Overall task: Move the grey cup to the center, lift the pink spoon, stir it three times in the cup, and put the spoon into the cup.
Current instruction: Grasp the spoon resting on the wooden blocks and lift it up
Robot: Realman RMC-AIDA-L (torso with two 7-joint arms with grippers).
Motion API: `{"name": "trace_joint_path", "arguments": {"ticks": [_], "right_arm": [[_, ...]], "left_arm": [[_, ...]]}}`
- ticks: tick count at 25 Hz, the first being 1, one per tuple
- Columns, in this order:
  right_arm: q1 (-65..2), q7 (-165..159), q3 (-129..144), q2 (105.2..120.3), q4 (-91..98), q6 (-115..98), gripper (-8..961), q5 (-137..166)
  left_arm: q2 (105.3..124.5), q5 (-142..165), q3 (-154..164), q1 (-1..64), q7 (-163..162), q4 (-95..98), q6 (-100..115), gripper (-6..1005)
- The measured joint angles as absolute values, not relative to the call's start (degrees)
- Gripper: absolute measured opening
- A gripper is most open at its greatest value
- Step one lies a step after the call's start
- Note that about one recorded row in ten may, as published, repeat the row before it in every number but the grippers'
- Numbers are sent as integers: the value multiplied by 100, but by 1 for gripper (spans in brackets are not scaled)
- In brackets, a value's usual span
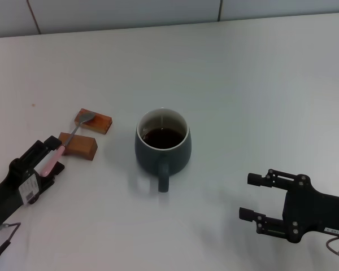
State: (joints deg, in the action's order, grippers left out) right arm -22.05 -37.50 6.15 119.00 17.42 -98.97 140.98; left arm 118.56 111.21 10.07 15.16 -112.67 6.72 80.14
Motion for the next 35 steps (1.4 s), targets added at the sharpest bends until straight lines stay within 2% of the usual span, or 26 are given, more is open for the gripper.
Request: {"name": "trace_joint_path", "arguments": {"ticks": [14, 19, 30, 35], "right_arm": [[-2232, -3753, 610, 11900, 1750, -9897, 697, 14098], [-2237, -3753, 606, 11900, 1749, -9897, 696, 14097], [-2257, -3753, 606, 11900, 1758, -9897, 696, 14088], [-2259, -3753, 606, 11900, 1758, -9897, 696, 14088]], "left_arm": [[11857, 11138, 991, 1581, -11309, 591, 7887, 797], [11857, 11142, 991, 1589, -11312, 581, 7874, 625], [11856, 11132, 949, 1549, -11319, 519, 7825, 601], [11856, 11127, 954, 1560, -11318, 518, 7827, 557]]}}
